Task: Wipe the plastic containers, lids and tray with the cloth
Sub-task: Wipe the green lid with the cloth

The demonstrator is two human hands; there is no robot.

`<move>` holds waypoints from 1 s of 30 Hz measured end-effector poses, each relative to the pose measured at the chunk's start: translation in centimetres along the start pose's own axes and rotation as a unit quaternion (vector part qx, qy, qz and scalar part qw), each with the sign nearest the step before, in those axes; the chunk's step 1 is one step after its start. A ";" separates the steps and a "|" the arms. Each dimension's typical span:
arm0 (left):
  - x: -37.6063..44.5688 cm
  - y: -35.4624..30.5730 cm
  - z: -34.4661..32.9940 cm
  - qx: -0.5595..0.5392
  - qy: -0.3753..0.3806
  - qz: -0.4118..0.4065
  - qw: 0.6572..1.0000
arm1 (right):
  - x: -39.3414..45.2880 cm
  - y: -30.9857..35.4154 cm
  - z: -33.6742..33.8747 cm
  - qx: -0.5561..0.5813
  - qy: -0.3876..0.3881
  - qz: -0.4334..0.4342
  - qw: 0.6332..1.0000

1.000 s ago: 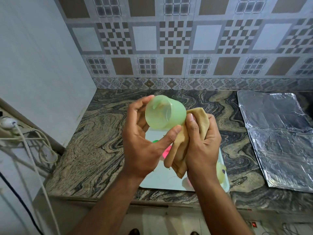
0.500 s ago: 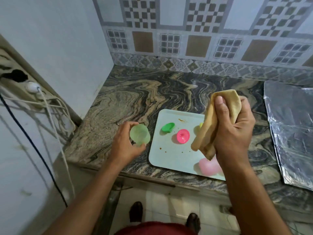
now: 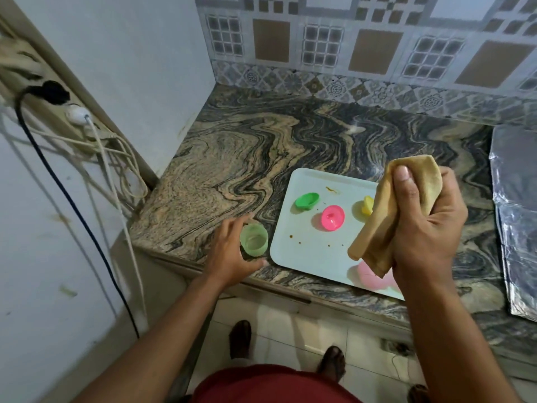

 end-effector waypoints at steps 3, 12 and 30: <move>0.8 -1.7 1.3 -0.016 -0.052 -0.023 0.998 | -0.1 -0.2 0.7 -0.004 -0.004 -0.003 1.000; 8.2 -10.1 -4.5 0.033 0.003 -0.143 0.989 | -0.9 -0.7 3.4 -0.006 -0.011 -0.029 1.000; 10.5 -12.4 -3.3 -0.402 0.064 0.167 0.898 | -1.2 -0.6 6.0 -0.010 -0.044 -0.029 0.999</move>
Point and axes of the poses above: each hand's wrist, its own x-axis towards the middle knuckle, its own z-axis out of the back of the hand, y = z × x, the point moved 5 cm from there along x, towards the middle knuckle, and after that the axes turned 9 degrees about -y, right-handed, at the moved point
